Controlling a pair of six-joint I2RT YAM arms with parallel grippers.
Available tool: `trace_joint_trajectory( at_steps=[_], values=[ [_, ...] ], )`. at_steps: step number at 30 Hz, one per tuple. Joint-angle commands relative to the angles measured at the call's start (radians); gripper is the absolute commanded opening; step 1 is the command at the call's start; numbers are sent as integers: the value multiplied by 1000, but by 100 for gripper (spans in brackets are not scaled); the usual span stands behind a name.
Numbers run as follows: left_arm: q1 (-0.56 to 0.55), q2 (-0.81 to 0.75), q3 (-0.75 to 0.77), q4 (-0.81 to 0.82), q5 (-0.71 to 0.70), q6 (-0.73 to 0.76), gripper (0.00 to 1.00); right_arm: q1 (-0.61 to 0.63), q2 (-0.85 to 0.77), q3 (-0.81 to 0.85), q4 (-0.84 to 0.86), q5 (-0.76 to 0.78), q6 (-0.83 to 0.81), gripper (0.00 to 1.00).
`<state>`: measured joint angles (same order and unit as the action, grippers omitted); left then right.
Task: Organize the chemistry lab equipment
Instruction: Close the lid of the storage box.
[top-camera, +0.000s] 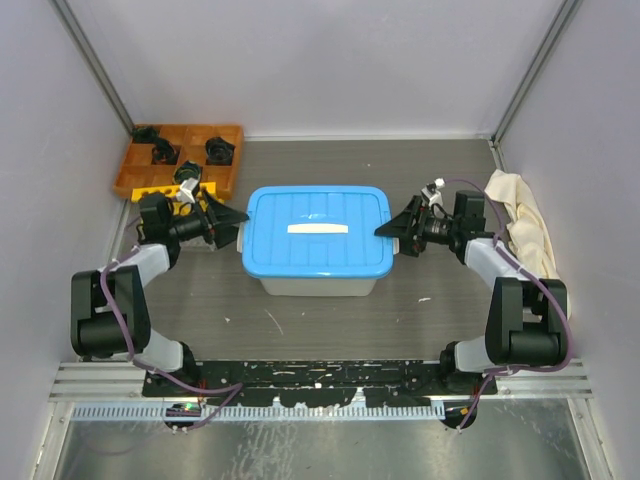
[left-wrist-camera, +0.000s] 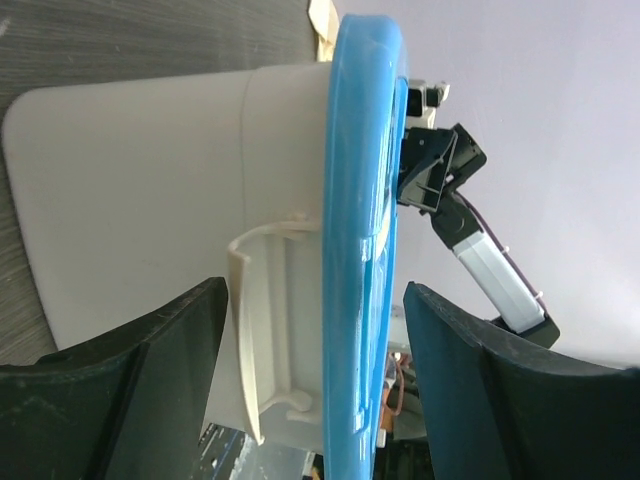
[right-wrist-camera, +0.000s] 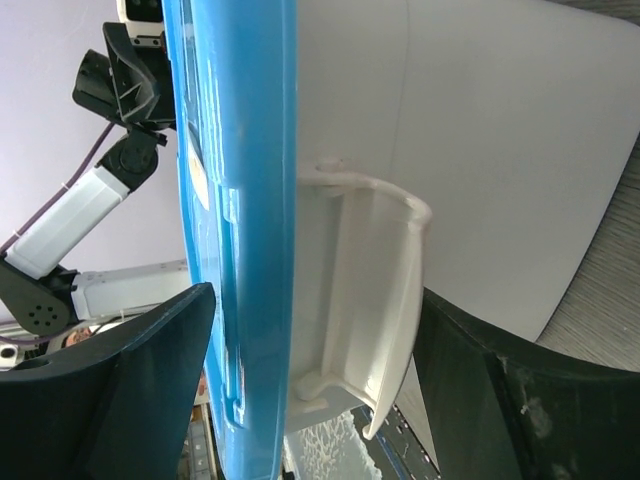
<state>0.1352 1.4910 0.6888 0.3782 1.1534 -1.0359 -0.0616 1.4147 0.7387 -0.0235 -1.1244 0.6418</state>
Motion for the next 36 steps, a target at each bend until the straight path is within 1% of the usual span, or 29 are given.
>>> trace_joint_trajectory(
  at_steps=[1,3,4,11,15,16,19,25,31,36],
  values=[
    [-52,4,7,76,40,-21,73,9,7,44,31,-28,-14,82],
    [-70,-1,13,48,44,-4,72,12,9,47,30,-26,-14,82],
    [-75,-7,21,9,46,20,72,13,10,49,30,-26,-14,82],
    [-77,-75,99,-368,1,245,70,30,4,65,8,9,-12,77],
    [-77,-100,149,-555,-56,359,69,45,-6,100,-63,41,-46,74],
    [-77,-103,159,-580,-64,376,69,49,-9,113,-90,48,-58,74],
    [-78,-106,178,-630,-77,407,68,57,-14,134,-133,68,-79,72],
    [-78,-119,195,-679,-100,424,67,63,-28,166,-213,103,-127,70],
    [-83,-130,250,-765,-135,459,66,72,-54,203,-289,140,-165,68],
    [-103,-135,294,-793,-144,463,65,77,-71,233,-350,161,-197,67]
  ],
)
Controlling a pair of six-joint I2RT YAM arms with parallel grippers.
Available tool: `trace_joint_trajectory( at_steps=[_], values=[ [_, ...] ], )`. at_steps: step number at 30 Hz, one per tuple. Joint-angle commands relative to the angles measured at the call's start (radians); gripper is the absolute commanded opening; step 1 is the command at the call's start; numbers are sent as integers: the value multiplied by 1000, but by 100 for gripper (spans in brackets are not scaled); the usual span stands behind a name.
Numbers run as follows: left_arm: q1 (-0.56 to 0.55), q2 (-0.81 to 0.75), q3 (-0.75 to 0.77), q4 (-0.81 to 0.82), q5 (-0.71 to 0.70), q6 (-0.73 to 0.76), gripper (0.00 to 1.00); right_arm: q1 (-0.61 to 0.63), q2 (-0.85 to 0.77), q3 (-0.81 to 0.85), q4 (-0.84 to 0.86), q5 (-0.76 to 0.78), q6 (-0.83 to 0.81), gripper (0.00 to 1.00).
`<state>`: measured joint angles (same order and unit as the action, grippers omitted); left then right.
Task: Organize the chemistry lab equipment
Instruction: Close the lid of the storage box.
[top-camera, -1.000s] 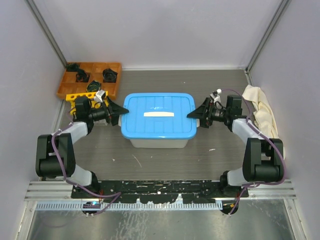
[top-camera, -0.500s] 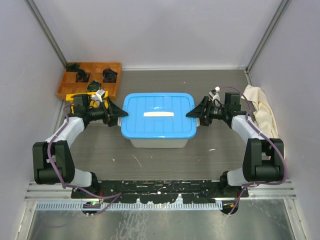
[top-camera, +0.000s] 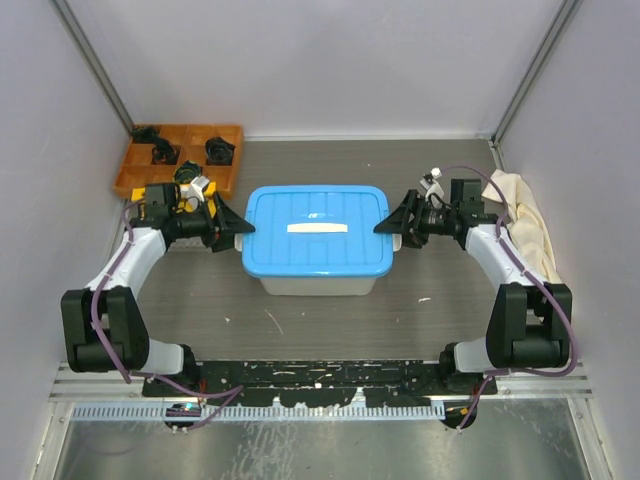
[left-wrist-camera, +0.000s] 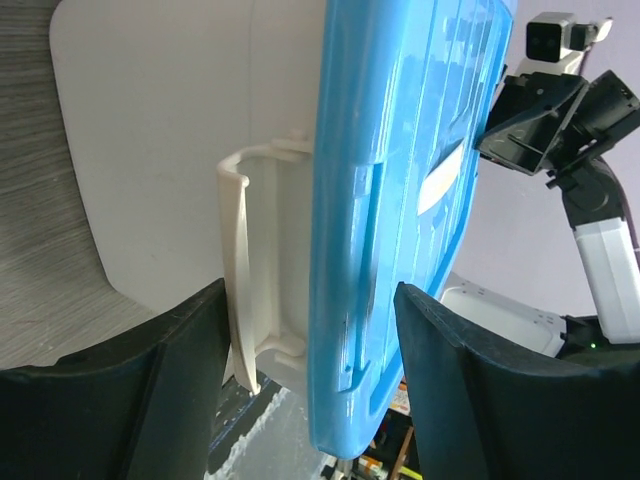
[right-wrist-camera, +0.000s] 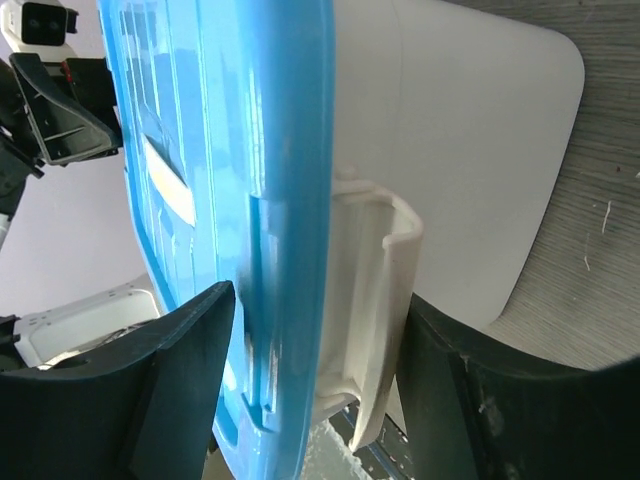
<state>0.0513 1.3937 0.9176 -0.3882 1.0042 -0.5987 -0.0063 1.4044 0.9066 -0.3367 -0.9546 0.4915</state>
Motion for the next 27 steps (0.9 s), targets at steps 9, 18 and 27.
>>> trace_joint_trajectory(
  at_steps=[9,18,27],
  values=[
    [-46,-50,109,-72,-13,32,65,38,-88,116,-130,42,-94,66],
    [-82,-55,186,-156,-34,60,64,54,-96,159,-187,77,-122,65],
    [-113,-36,225,-242,-69,116,63,69,-102,186,-216,105,-129,64]
  ],
)
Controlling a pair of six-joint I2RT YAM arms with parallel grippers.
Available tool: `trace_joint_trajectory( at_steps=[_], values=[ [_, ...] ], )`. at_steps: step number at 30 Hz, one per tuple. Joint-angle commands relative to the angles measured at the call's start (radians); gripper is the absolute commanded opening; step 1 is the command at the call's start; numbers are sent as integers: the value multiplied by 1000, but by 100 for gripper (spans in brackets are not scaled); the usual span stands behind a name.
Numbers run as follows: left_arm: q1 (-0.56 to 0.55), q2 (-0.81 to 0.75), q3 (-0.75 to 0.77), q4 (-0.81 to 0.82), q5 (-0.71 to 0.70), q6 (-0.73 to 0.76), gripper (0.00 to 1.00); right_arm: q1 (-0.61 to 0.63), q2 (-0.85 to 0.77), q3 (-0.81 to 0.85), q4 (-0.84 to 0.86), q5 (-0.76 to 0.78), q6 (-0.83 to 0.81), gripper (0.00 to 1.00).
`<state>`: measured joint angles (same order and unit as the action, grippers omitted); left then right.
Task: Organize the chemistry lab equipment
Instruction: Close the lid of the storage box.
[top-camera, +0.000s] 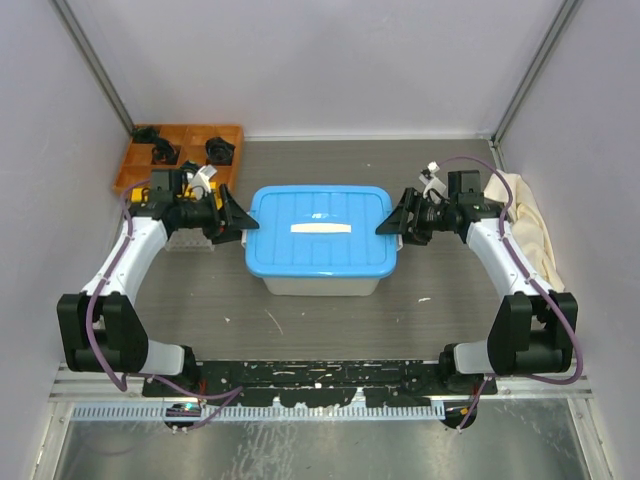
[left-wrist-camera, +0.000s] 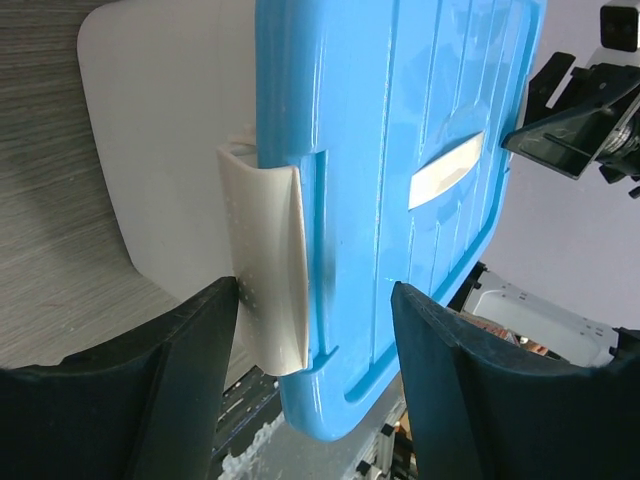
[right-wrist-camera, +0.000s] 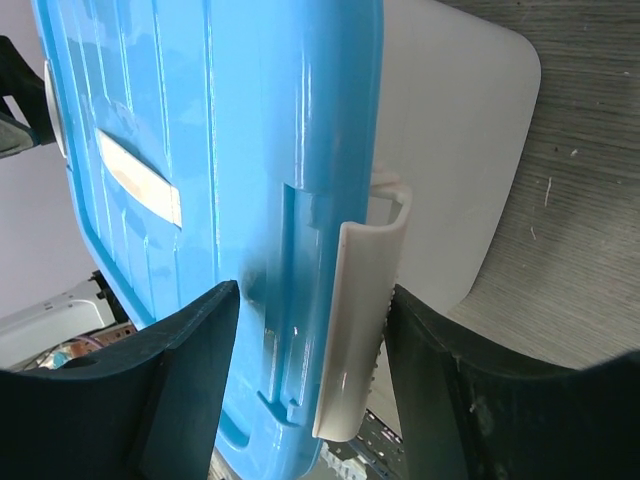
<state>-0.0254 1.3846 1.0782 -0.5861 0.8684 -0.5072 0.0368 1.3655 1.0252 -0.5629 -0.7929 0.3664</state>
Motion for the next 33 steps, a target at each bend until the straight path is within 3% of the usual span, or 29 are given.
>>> trace_joint_trajectory(
  at_steps=[1,20,33],
  values=[
    [-41,-20,72,-56,61,30,63,27,-63,71,6,-51,-4,63],
    [-99,45,235,-258,-189,104,48,106,-36,168,-114,137,-57,53],
    [-167,99,323,-324,-282,122,42,162,6,204,-162,253,-93,48]
  ],
)
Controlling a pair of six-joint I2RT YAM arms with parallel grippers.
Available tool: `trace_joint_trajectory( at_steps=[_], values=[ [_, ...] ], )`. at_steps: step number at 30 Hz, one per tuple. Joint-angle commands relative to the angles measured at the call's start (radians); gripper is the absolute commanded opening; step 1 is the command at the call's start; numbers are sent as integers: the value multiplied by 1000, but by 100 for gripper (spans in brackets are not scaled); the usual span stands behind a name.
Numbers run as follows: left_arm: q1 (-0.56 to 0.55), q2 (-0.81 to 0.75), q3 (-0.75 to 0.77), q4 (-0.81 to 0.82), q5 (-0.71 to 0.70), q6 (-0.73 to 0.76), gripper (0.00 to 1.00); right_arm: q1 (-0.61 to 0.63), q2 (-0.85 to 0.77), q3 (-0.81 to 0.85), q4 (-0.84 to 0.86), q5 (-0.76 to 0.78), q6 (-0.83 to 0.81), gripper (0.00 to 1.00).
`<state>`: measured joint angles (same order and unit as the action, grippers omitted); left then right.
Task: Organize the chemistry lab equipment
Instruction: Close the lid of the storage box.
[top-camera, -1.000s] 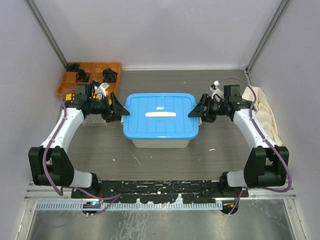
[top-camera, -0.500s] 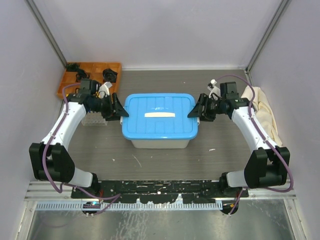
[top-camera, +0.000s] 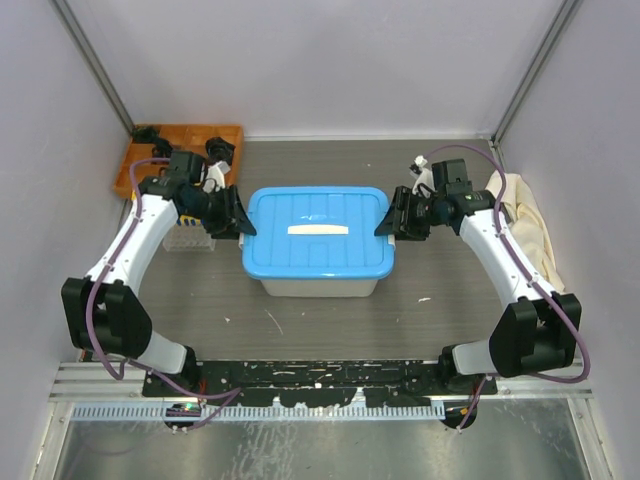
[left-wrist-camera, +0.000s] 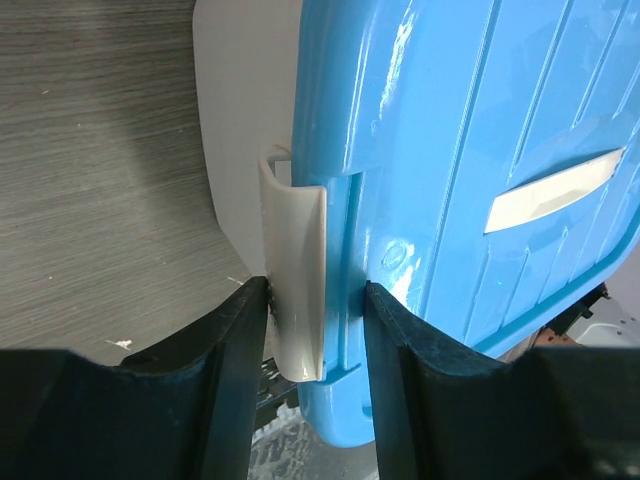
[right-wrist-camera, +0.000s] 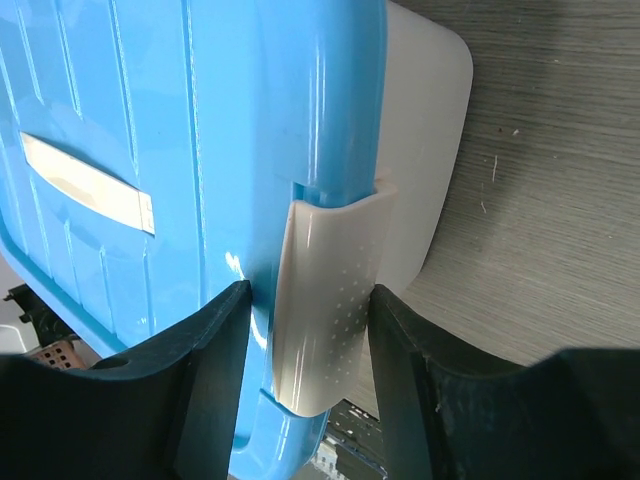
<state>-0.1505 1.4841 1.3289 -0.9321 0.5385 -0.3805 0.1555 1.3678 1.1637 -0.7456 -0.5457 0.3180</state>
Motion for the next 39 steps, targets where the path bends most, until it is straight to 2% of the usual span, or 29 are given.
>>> trace_joint_trajectory(
  at_steps=[1,9,16,23,24,26,28,34,39],
  values=[
    [-50,3,79,19,40,-5,42,48,7,69,19,14,-46,48],
    [-132,55,154,-34,-45,-13,38,72,34,79,15,53,-54,46],
    [-208,130,287,-165,-201,16,36,83,55,90,18,63,-60,46],
    [-217,147,330,-199,-272,23,37,86,65,99,25,79,-62,46],
    [-218,149,338,-208,-289,29,38,86,65,102,24,85,-63,46],
    [-217,151,350,-217,-318,36,44,87,61,106,22,107,-64,56],
    [-217,150,352,-212,-335,38,46,85,58,112,22,136,-63,62],
    [-216,150,362,-189,-360,39,60,86,57,147,23,189,-60,65],
    [-215,144,404,-178,-374,49,64,86,59,184,21,210,-59,65]
  ],
)
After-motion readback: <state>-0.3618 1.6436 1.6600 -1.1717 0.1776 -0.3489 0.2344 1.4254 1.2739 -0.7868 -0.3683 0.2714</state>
